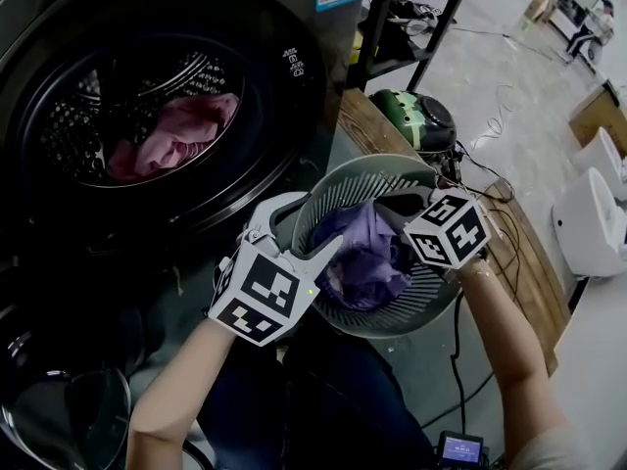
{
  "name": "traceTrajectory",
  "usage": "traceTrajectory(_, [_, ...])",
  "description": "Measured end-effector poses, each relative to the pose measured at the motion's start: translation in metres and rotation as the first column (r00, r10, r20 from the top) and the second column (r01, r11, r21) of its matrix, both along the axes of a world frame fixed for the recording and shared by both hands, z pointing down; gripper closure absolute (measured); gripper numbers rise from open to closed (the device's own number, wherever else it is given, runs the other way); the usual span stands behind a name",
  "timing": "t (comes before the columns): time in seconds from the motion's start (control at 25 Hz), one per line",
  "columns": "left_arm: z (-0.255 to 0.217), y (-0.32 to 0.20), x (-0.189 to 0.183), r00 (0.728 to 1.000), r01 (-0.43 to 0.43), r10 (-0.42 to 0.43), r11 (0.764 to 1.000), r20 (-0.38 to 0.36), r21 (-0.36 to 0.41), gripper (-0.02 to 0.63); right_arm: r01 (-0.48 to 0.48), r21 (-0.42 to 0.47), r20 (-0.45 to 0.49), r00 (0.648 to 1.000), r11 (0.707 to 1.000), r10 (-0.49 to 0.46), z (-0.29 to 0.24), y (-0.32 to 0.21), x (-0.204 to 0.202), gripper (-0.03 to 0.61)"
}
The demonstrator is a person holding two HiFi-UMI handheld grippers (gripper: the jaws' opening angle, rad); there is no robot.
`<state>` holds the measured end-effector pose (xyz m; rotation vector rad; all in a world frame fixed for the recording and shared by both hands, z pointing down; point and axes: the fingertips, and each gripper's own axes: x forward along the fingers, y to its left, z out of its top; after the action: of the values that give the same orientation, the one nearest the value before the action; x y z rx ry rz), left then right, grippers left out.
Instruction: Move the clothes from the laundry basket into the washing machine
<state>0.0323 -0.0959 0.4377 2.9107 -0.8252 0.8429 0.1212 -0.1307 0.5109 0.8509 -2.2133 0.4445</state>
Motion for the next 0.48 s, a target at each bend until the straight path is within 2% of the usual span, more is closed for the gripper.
traceTrajectory(0.08, [0.005,0.0,0.002,1.0,-0.005,0.005,1.0,0.006,-0.019,0.339,-0.024,0.06,0.066,0.998,0.998,0.02,-0.028,-0.005,-0.006,0.548])
traceTrajectory(0.2, [0.013,0.0,0.005,1.0,-0.01,0.011,0.999,0.018,-0.04,0.333,-0.062,0.102,0.204,0.978,0.993,0.04,-0.069,-0.006,-0.014,0.549])
traceTrajectory(0.32, [0.018,-0.001,0.008,0.999,-0.016,0.017,0.999,0.031,-0.043,0.331,-0.076,0.134,0.343,0.939,0.988,0.026,-0.107,-0.001,-0.028,0.549])
traceTrajectory(0.48, [0.008,-0.004,0.015,1.0,-0.012,0.012,1.0,-0.007,-0.023,0.331,-0.04,0.189,0.482,0.874,0.981,-0.057,-0.154,0.017,-0.058,0.549])
